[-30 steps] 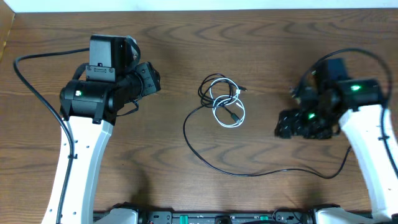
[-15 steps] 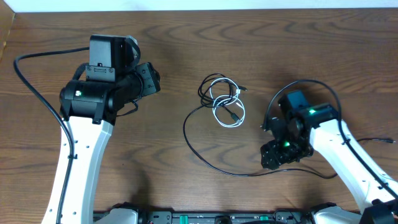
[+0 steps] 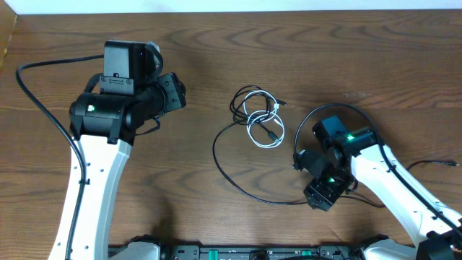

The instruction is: Untangle cables

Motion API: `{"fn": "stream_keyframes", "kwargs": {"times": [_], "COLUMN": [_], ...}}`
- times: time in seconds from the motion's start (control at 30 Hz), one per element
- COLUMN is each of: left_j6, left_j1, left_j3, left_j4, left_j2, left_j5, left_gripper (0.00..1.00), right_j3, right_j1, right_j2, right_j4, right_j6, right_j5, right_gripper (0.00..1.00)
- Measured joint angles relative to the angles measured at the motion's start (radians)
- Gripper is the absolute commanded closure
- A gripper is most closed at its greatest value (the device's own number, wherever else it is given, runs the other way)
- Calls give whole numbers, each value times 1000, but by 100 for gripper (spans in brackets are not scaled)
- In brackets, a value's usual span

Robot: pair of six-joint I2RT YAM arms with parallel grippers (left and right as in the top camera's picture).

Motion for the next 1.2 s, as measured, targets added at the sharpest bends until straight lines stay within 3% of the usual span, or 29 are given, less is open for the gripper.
{"fn": "stream_keyframes", "kwargs": {"times": [0.07, 0.1, 0.63, 0.67, 0.73, 0.83, 0.87, 1.0, 1.2], "left_j6": [0, 0, 0, 0, 0, 0, 0, 0, 0], "left_j1": [0, 0, 0, 0, 0, 0, 0, 0, 0], "left_j3": [0, 0, 0, 0, 0, 0, 0, 0, 0], "left_j4": [-2, -3, -10, -10, -10, -10, -10, -10, -10], "left_j2": [0, 0, 0, 0, 0, 0, 0, 0, 0], "left_j5": [0, 0, 0, 0, 0, 0, 0, 0, 0], "left_gripper": [51, 51, 50, 50, 50, 50, 50, 50, 50], "right_j3": [-17, -28, -48, -48, -48, -48, -48, -48, -48], "right_j1": [0, 0, 11, 15, 28, 33, 33, 33, 33], "right_j2": [2, 6, 188, 189, 189, 189, 189, 189, 189], "right_j4": [3, 8, 145, 159, 179, 180, 179, 173, 158], "right_j6": [-33, -42, -12, -6, 11, 23, 25, 31, 45], "right_j5": [3, 6, 35, 33, 14, -8, -13, -19, -30], "right_gripper": [29, 1, 2, 5, 26, 87, 97, 94, 99]}}
